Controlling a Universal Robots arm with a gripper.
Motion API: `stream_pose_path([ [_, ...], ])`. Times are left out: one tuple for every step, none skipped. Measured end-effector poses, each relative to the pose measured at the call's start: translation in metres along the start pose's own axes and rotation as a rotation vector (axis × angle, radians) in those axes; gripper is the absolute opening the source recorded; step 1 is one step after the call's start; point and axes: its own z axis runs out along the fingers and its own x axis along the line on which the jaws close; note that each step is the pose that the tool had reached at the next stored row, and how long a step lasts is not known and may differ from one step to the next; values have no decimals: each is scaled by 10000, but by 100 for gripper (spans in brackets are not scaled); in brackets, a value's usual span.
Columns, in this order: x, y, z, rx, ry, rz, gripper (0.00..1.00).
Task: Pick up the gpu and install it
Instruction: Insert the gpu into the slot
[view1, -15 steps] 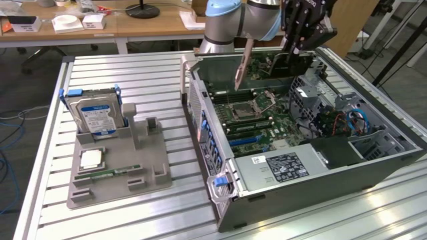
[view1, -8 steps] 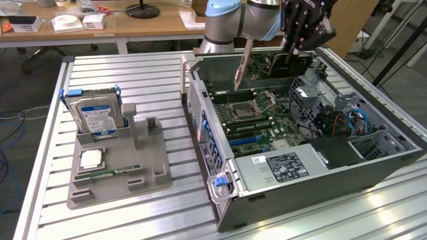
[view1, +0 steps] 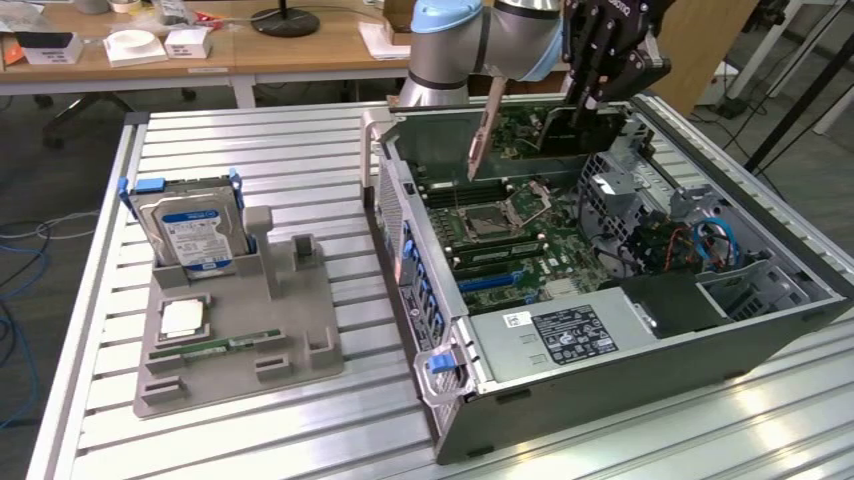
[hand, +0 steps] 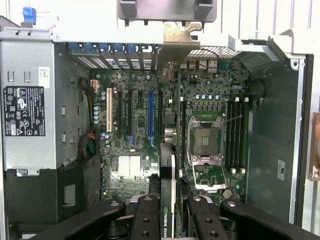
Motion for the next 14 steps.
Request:
stream_pose_path([
  [0,1,1,4,0,90,25],
  [0,1,2,9,0,182,25],
  [0,1,2,12,0,268,25],
  [0,0,2,14,0,310,25],
  [0,1,2,14,0,314,25],
  [0,1,2,14,0,314,25],
  [0,1,2,15,0,314,25],
  [0,1,2,15,0,315,25],
  [0,1,2,15,0,314,25],
  [0,1,2,15,0,315,25],
  [0,1,2,15,-1,312,25],
  [0,1,3,15,-1,306,25],
  [0,1,3,15,0,298,25],
  [0,1,4,15,0,285,25],
])
